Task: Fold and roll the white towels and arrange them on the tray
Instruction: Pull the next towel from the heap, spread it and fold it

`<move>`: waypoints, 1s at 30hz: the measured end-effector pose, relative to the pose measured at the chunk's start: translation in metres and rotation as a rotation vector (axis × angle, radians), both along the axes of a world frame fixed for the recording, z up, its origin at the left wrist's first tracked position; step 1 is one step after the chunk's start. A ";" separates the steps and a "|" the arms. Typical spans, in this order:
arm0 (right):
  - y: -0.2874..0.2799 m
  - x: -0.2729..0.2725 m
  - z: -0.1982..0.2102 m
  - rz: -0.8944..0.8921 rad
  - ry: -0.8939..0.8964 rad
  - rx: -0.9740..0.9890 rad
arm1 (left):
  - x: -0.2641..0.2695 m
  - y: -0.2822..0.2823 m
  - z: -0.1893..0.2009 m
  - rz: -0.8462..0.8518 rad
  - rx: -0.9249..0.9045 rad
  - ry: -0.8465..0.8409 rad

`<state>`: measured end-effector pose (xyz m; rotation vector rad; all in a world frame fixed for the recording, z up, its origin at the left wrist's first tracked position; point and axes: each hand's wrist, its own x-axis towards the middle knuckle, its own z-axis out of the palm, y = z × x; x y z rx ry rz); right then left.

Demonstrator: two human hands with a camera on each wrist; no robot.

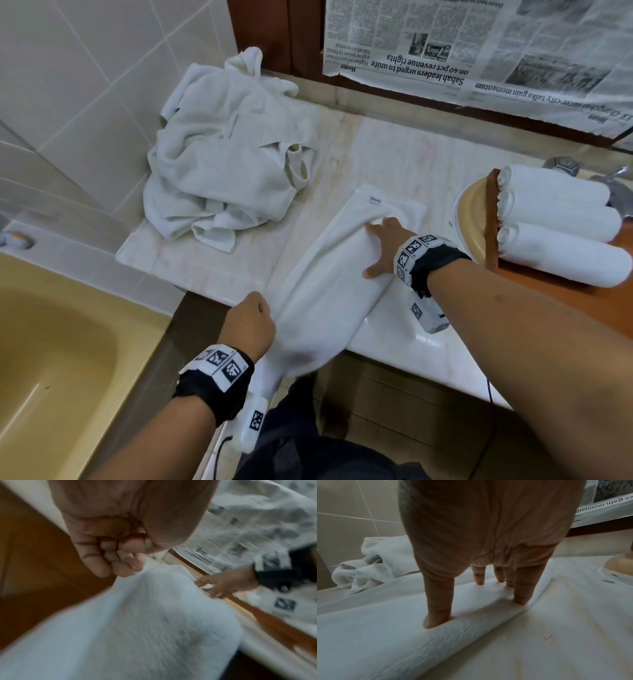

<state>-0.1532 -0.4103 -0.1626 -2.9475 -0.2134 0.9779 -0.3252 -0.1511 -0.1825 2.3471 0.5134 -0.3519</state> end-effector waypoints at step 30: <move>-0.015 0.095 -0.009 -0.353 -0.346 0.203 | 0.218 -0.068 0.001 -0.526 0.052 -0.009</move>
